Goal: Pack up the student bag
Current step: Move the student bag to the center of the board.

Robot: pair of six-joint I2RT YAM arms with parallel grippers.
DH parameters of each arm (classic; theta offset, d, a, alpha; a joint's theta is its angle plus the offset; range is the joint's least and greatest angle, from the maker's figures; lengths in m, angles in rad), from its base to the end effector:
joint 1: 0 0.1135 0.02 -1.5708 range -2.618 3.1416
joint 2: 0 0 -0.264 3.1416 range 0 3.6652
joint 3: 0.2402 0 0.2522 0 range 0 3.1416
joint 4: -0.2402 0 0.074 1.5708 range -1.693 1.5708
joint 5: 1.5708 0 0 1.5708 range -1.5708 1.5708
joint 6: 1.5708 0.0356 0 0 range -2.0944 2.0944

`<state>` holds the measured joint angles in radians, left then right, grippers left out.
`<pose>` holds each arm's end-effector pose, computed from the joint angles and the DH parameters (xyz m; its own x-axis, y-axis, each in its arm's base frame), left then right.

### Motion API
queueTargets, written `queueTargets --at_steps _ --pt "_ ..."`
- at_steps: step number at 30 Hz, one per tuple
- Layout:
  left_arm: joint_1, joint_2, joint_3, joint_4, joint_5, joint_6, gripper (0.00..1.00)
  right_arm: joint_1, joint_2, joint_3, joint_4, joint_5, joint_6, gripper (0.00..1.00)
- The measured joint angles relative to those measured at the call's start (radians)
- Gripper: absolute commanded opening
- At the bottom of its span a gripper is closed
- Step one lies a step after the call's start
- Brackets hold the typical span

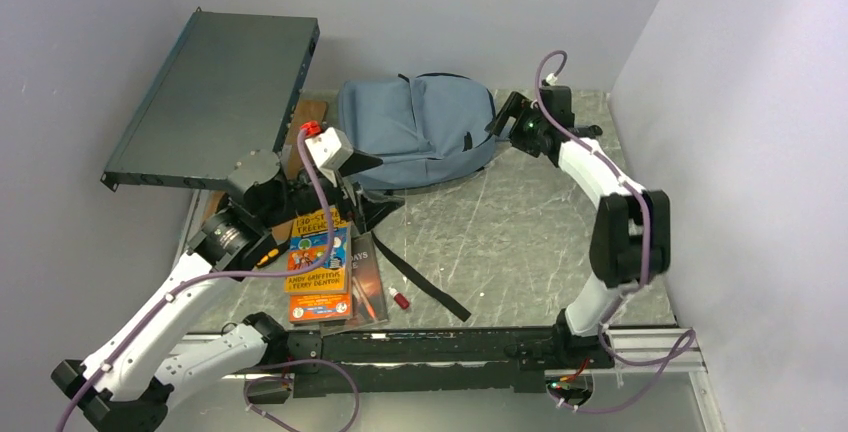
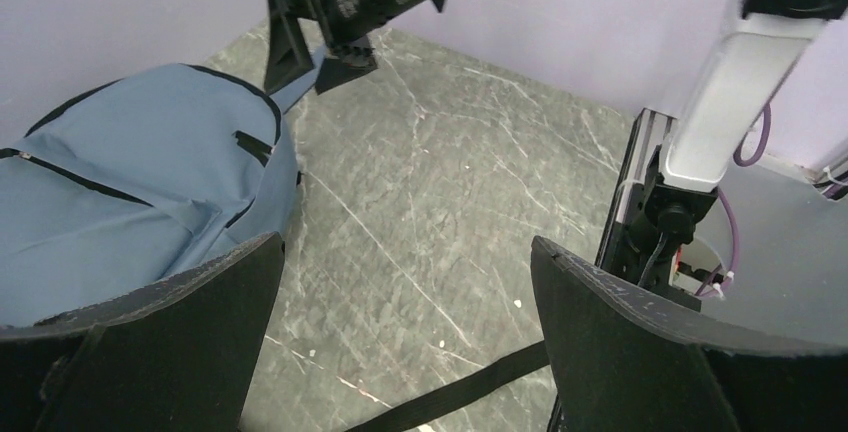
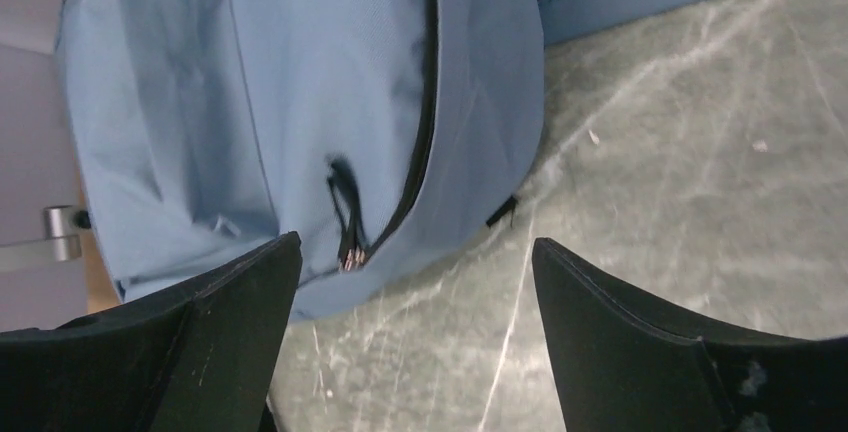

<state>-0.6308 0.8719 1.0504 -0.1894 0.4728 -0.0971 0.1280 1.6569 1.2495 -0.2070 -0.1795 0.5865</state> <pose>0.1408 -0.1229 0.4170 -0.0953 -0.0373 -0.9947 0.8878 0.4489 -0.1019 0.3766 0.0549 0.2717 -0.6258 0.4685 -0.6236 0.0913 0.8380 0.5380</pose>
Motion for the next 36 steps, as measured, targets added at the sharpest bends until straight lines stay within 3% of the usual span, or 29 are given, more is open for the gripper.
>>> queueTargets --at_steps 6,8,11,13,18,24,31,33,36 --pt "-0.044 0.028 0.012 -0.025 -0.048 0.026 0.99 -0.021 0.258 0.2 -0.006 -0.079 0.001 0.68" --pt "-0.057 0.034 0.013 -0.036 -0.062 0.035 0.99 -0.025 0.32 0.254 -0.002 -0.108 -0.012 0.5" --pt "-0.076 0.042 0.016 -0.056 -0.084 0.05 0.99 -0.034 0.383 0.283 0.013 -0.168 -0.028 0.12" --pt "-0.088 0.046 0.017 -0.065 -0.098 0.056 0.99 -0.044 0.401 0.272 0.032 -0.209 -0.025 0.01" --pt "-0.112 0.063 0.02 -0.071 -0.122 0.062 0.99 -0.069 0.34 0.097 0.175 -0.259 0.016 0.0" --pt "-0.148 0.148 0.035 -0.071 -0.133 0.063 0.99 -0.08 0.032 -0.286 0.294 -0.19 0.074 0.0" --pt "-0.259 0.326 0.056 -0.109 -0.2 0.059 0.99 -0.088 -0.257 -0.595 0.361 -0.087 0.105 0.0" --pt "-0.283 0.37 0.062 -0.127 -0.218 0.057 0.99 -0.098 -0.31 -0.617 0.315 -0.05 0.072 0.04" --pt "-0.303 0.412 0.063 -0.143 -0.235 0.047 0.99 -0.146 -0.353 -0.602 0.223 -0.015 0.005 0.33"
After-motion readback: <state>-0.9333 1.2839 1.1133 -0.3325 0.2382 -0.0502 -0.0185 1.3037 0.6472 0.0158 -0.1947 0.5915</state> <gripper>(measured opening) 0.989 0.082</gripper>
